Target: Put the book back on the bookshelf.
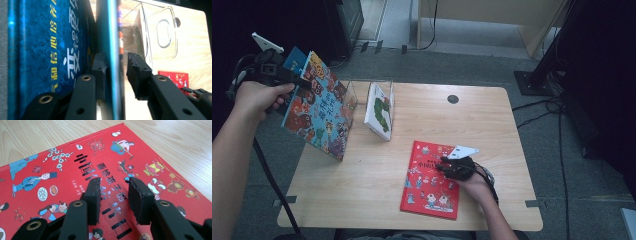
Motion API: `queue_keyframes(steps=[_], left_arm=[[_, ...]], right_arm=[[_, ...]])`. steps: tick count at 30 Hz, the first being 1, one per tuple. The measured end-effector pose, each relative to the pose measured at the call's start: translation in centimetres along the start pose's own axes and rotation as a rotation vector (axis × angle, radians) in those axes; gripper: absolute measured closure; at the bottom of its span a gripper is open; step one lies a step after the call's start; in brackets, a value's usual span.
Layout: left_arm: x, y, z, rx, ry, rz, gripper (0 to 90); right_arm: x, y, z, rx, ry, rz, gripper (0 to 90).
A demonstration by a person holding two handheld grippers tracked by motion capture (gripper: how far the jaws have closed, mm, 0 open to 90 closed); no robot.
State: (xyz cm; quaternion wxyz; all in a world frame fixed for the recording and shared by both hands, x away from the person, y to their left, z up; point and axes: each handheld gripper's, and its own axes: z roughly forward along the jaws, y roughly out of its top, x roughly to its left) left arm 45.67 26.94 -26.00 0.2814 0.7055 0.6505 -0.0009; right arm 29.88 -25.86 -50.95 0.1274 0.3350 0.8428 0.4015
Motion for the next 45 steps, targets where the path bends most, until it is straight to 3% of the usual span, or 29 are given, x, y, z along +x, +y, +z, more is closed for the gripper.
queue_keyframes(steps=[9, 11, 16, 22, 30, 37, 45], left_arm=[[0.4, -1.0, -2.8, -0.048, 0.014, 0.012, 62.4], [0.6, -1.3, -3.6, -0.069, -0.038, 0.010, 63.3], [0.2, -2.2, -4.4, -0.065, -0.065, 0.031, 61.1], [-0.1, -3.8, -3.4, -0.039, -0.082, 0.049, 58.7], [-2.4, -6.2, -2.4, -0.051, -0.103, 0.117, 55.3], [-4.3, -7.9, 0.0, -0.025, -0.152, 0.163, 53.0], [-5.7, -9.9, 3.6, -0.020, -0.158, 0.215, 50.3]], right_arm=[[-0.6, -0.3, -0.5, -0.007, -0.004, 0.041, 62.7], [-0.7, -0.3, -0.6, -0.012, -0.007, 0.043, 62.7], [-0.9, -0.4, -0.9, -0.017, -0.014, 0.056, 62.7], [-1.2, -0.5, -1.1, -0.021, -0.019, 0.064, 62.7], [-1.7, -0.3, -1.3, -0.034, -0.036, 0.071, 63.2], [-2.5, -0.1, -1.6, -0.055, -0.045, 0.099, 64.5], [-2.8, -0.3, -1.7, -0.051, -0.044, 0.111, 66.2]])
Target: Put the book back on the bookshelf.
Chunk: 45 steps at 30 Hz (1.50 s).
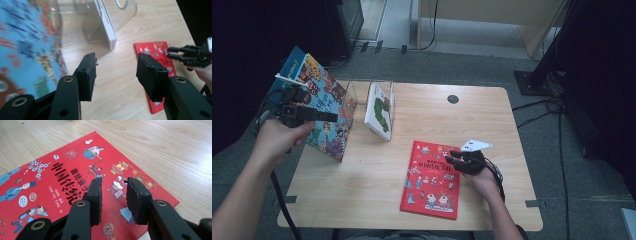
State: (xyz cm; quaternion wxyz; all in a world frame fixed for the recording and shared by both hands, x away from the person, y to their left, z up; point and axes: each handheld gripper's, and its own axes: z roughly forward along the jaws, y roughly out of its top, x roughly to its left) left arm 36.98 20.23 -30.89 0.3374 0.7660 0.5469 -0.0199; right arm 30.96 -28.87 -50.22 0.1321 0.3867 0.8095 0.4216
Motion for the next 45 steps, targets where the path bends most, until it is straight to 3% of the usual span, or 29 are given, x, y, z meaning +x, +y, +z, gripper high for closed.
queue_keyframes(steps=[12, 20, 28, 38, 45], left_arm=[[-1.8, -2.1, 6.0, 0.057, -0.072, 0.060, 49.5], [-2.6, -2.8, 9.4, 0.086, -0.097, 0.091, 49.5], [-3.4, -4.0, 12.2, 0.101, -0.098, 0.123, 49.3], [-4.2, -5.2, 15.2, 0.132, -0.136, 0.142, 49.5], [-5.1, -5.9, 17.2, 0.151, -0.145, 0.179, 49.6]], right_arm=[[0.0, -0.7, -0.8, 0.005, -0.008, 0.016, 68.4], [0.1, -1.4, -1.3, 0.014, -0.016, 0.017, 69.8], [0.3, -2.1, -1.8, 0.016, -0.020, 0.020, 71.3], [0.5, -2.9, -2.3, 0.026, -0.026, 0.008, 74.6], [0.4, -3.6, -2.9, 0.026, -0.033, 0.018, 79.4]])
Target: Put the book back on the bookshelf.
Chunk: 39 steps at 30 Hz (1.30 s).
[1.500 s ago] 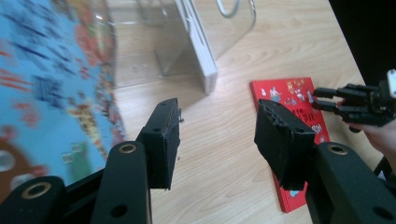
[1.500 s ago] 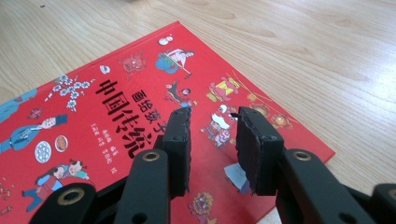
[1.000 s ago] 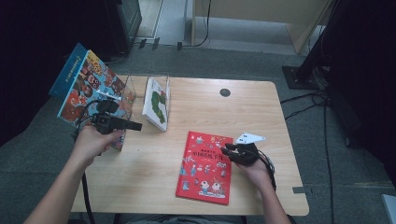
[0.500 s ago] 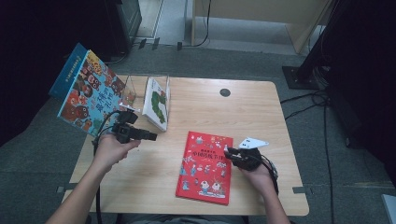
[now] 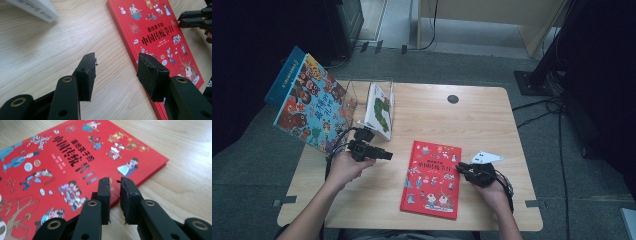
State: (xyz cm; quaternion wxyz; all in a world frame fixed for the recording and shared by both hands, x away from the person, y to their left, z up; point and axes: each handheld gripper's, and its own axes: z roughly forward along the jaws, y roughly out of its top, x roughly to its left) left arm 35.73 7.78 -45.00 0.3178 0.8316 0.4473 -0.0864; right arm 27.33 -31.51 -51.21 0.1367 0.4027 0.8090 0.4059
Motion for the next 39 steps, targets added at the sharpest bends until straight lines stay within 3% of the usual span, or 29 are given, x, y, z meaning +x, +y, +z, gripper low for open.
queue_keyframes(steps=[5, 10, 16, 20, 27, 35, 39], left_arm=[[-0.6, 0.1, 1.2, 0.014, -0.010, 0.018, 52.4], [-0.9, -0.1, 2.3, 0.016, -0.031, 0.025, 64.1], [-1.0, -1.1, 3.6, 0.023, -0.015, 0.041, 74.9], [-1.1, -1.5, 4.2, 0.029, -0.034, 0.039, 76.4], [-1.5, -2.2, 4.8, 0.038, -0.026, 0.036, 74.7], [-1.2, -3.0, 4.9, 0.042, -0.013, 0.022, 74.2], [-1.0, -3.4, 4.6, 0.024, -0.013, -0.005, 74.7]], right_arm=[[0.0, -0.5, -0.5, -0.003, -0.002, 0.016, 80.9], [0.0, -1.1, -0.9, 0.030, -0.013, 0.016, 82.2], [0.5, -1.5, -0.8, 0.051, 0.005, 0.017, 85.9], [0.6, -1.3, -0.5, 0.049, 0.021, 0.058, 88.3], [1.8, -0.6, 0.7, 0.050, 0.054, 0.008, 86.5], [1.9, 0.0, 1.4, 0.051, 0.075, 0.002, 87.1], [2.1, 0.3, 1.8, 0.057, 0.088, -0.009, 88.6]])
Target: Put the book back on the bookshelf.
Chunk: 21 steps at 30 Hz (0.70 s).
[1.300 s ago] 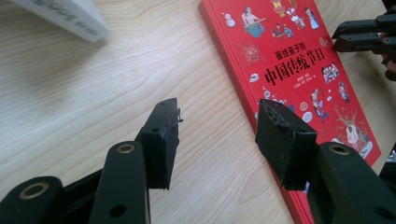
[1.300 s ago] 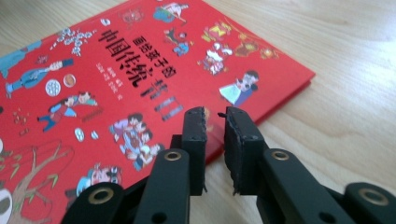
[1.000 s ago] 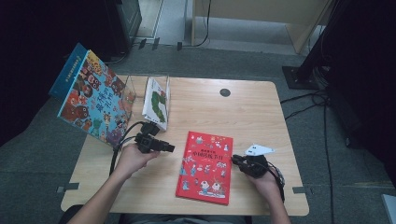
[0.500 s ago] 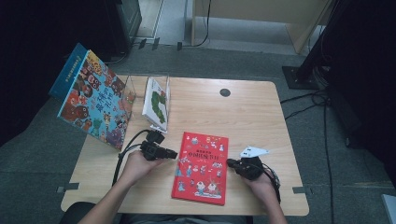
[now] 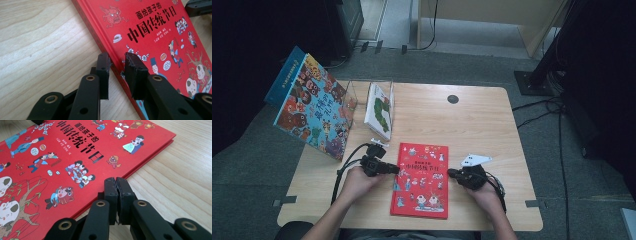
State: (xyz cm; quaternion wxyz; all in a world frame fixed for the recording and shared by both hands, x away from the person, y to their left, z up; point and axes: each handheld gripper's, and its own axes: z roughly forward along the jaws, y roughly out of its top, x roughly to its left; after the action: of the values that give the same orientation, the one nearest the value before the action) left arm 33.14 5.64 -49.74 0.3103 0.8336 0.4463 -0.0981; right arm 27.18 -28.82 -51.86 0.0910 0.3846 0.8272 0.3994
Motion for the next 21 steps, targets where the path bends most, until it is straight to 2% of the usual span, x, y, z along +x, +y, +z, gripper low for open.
queue_keyframes(steps=[9, 16, 21], left_arm=[[0.4, -0.2, -0.3, -0.035, 0.020, -0.025, 77.3], [1.0, 0.4, -0.1, -0.050, 0.010, -0.049, 78.7], [1.3, 0.8, 0.0, -0.061, 0.010, -0.064, 78.9]], right_arm=[[-0.2, 0.9, 0.8, 0.010, 0.001, -0.002, 90.0], [-0.9, 1.4, 1.2, -0.011, 0.002, 0.020, 90.0], [-1.1, 1.8, 1.5, -0.007, -0.018, 0.029, 90.0]])
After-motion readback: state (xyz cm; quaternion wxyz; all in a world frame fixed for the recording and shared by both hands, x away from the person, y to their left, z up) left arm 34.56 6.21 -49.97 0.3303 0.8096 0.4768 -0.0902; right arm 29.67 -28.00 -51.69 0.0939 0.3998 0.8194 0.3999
